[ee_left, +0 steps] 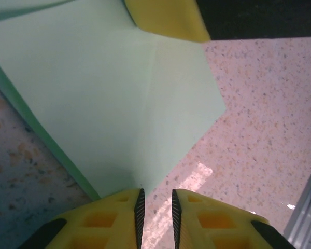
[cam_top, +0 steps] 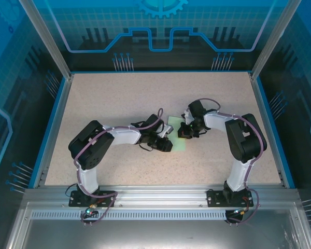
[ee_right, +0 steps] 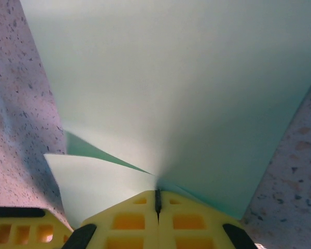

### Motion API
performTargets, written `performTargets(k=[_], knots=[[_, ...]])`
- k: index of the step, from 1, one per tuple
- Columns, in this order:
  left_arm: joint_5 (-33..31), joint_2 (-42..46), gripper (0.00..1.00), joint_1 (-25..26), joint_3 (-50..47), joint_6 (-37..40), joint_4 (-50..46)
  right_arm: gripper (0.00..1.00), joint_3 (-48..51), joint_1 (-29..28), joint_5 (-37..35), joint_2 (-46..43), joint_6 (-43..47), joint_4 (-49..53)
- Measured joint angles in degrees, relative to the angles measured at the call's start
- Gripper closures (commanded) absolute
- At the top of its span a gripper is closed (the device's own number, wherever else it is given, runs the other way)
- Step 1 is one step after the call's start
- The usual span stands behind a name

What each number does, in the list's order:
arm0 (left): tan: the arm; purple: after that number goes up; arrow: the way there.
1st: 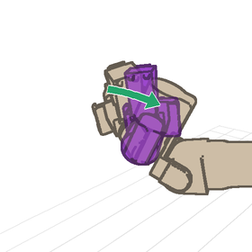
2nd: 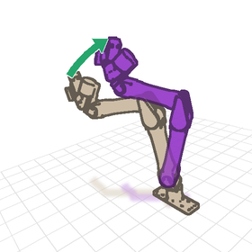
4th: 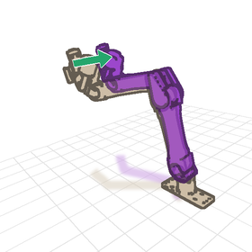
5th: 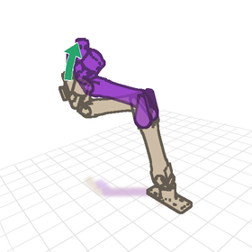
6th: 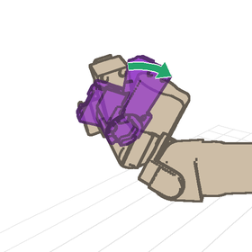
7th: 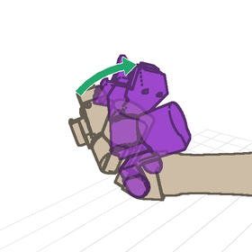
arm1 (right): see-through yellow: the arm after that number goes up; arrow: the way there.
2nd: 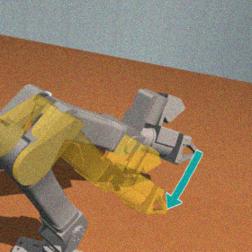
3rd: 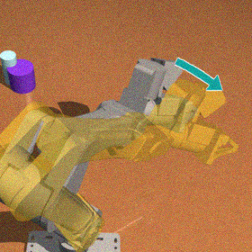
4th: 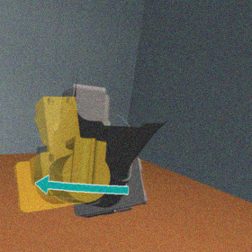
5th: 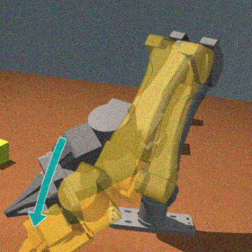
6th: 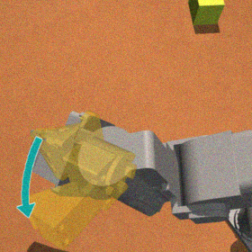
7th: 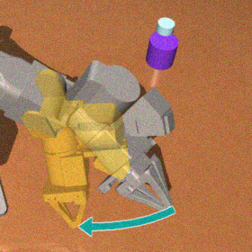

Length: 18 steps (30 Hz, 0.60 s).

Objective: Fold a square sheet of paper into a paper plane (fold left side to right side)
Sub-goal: Fold the triangle a second time at the center of the table.

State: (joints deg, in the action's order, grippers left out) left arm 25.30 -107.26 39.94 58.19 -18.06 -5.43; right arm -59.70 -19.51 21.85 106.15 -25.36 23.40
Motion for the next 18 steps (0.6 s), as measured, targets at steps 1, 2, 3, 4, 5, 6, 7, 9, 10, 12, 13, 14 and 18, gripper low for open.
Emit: performTargets(k=[1,2,3,4,5,6,7,9,10,12,13,14,18], knots=[[0.4,0.2,0.76,0.0,0.5,0.0,-0.6,1.00,0.0,0.0,0.0,0.0,0.0,0.0],[0.7,0.3,0.76,0.0,1.0,0.0,-0.8,1.00,0.0,0.0,0.0,0.0,0.0,0.0],[1.1,0.3,0.76,0.0,1.6,0.0,-0.9,1.00,0.0,0.0,0.0,0.0,0.0,0.1],[1.4,0.3,0.76,0.0,2.4,0.0,-1.0,1.00,0.0,0.0,0.0,0.0,0.0,0.1],[1.6,0.3,0.76,0.0,3.1,0.0,-1.3,1.00,0.0,0.0,0.0,0.0,0.0,0.1],[1.7,0.3,0.77,0.0,3.9,0.0,-1.6,1.00,0.0,0.0,0.0,0.0,0.0,0.1],[1.9,0.2,0.77,0.0,4.7,0.0,-1.9,1.00,0.0,0.0,0.0,0.0,0.0,0.1],[2.2,-0.4,0.77,0.0,6.5,0.0,-2.0,1.00,0.0,0.0,0.0,0.0,0.0,0.1],[2.5,-1.0,0.77,0.0,7.5,0.0,-2.0,1.00,0.0,0.0,0.0,0.0,0.0,0.1],[2.6,-2.5,0.77,0.0,9.0,0.0,-2.1,1.00,0.0,0.0,0.0,0.0,0.0,0.1],[2.7,-3.3,0.77,0.0,9.4,0.0,-2.1,1.00,0.0,0.0,0.0,0.0,0.0,0.1],[2.7,-4.2,0.77,0.0,9.7,0.0,-2.2,1.00,0.0,0.0,0.0,0.0,0.0,0.1],[2.6,-6.4,0.77,0.0,9.9,0.1,-3.2,1.00,0.0,0.0,0.0,0.0,0.0,0.1]])
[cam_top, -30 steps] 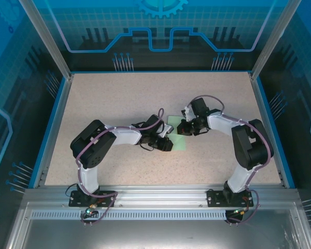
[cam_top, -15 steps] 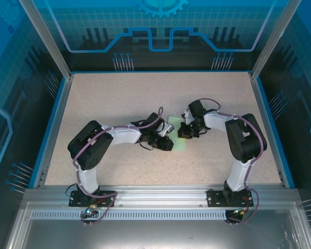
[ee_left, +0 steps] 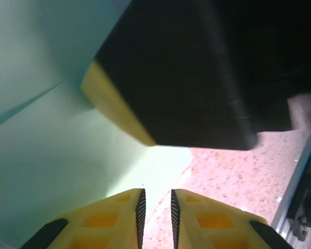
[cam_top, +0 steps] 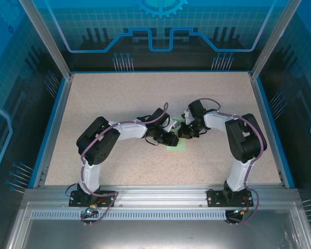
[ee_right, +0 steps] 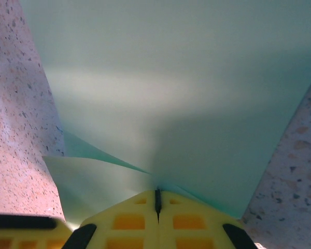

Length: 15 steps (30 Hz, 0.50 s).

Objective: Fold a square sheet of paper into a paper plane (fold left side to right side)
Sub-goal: Fold the triangle a second time at the center of the table.

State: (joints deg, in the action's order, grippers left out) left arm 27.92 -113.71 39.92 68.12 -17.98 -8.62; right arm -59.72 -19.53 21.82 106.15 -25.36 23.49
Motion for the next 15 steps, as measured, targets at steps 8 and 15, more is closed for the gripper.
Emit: performTargets(k=[8,15], knots=[[0.0,-0.5,0.77,0.0,-1.1,0.3,-1.0,1.00,0.0,0.0,-0.3,0.0,0.0,0.0],[0.2,1.2,0.77,0.0,-5.5,0.3,3.3,1.00,0.0,-0.1,-0.3,0.0,0.2,0.5]])
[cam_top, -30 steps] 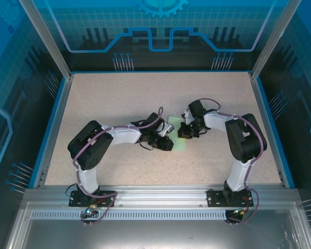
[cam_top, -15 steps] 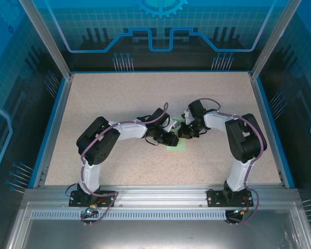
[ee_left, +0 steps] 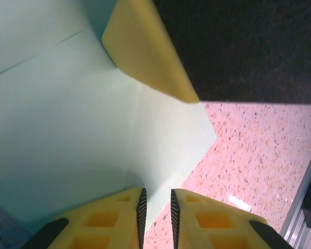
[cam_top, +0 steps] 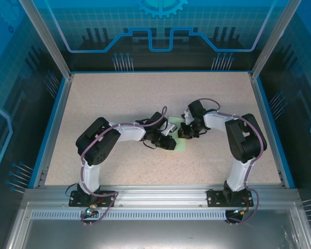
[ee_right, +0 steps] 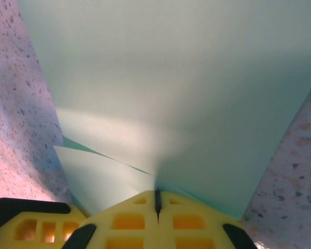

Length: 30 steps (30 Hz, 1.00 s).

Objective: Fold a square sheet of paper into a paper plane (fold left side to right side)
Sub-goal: Fold the triangle a second time at the center of the table.

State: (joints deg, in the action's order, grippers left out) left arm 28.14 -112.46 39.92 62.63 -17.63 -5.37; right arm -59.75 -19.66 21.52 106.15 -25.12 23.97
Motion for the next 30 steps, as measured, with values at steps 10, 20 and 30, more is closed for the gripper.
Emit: performTargets(k=[10,20,30], knots=[[0.1,6.2,0.77,-0.1,-8.2,-0.1,0.3,1.00,-0.3,-0.2,-0.1,0.0,0.2,0.7],[2.9,14.9,0.60,-6.6,-13.8,-2.0,1.4,0.72,2.9,0.4,-0.2,-6.0,-0.3,-2.4],[4.8,9.2,0.53,-9.0,-6.3,-3.3,5.4,0.41,11.1,6.0,-0.9,-19.6,0.8,-5.1]])
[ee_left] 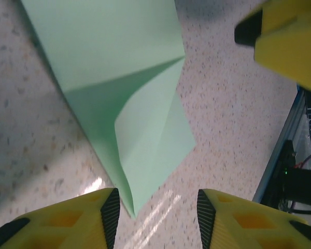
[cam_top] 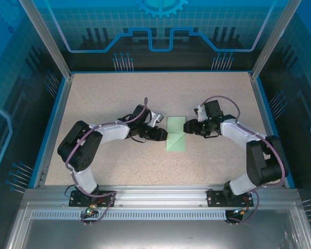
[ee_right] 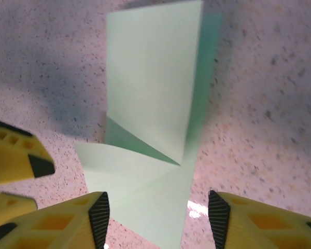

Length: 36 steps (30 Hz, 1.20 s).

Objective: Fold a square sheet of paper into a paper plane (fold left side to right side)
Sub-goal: Fold the triangle a second time at the center of the table, then turn over the paper at the center of the table.

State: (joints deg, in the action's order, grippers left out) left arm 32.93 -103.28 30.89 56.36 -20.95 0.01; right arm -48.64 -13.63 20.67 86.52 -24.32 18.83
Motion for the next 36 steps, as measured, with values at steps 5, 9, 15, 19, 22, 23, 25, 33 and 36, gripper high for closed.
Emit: performTargets(k=[5,9,15,19,22,23,25,33,36], knots=[[-0.1,-4.6,0.52,0.0,2.6,-0.2,1.2,0.41,3.5,0.7,4.4,0.5,-0.2,-1.2],[-0.1,-5.1,0.52,0.0,2.5,-0.2,1.6,0.41,3.6,0.7,7.9,3.2,-1.6,-4.5],[-0.6,-5.0,0.50,0.0,2.0,-0.2,2.2,0.44,1.7,-0.1,10.9,9.8,-3.6,-8.0],[-1.6,-3.2,0.48,0.0,0.2,-0.2,2.1,0.50,-0.3,-1.6,12.4,12.9,-4.9,-9.5],[-2.2,-0.8,0.47,-0.2,-1.5,-0.2,2.1,0.62,-2.5,-2.8,13.2,14.4,-5.5,-10.4],[-2.3,-0.1,0.47,-0.3,-2.1,-0.2,2.1,0.66,-3.0,-3.0,13.4,14.8,-5.7,-10.7],[-2.7,2.1,0.45,-0.8,-3.5,-0.2,2.2,0.77,-3.6,-3.5,14.0,15.3,-6.0,-11.3],[-3.9,12.2,0.29,-4.2,-11.5,-3.3,5.6,1.00,-3.7,-3.6,14.2,13.4,-5.6,-10.8],[-4.3,17.0,0.19,-5.5,-14.7,-4.8,7.5,1.00,-3.7,-3.5,14.4,9.6,-5.0,-10.4]])
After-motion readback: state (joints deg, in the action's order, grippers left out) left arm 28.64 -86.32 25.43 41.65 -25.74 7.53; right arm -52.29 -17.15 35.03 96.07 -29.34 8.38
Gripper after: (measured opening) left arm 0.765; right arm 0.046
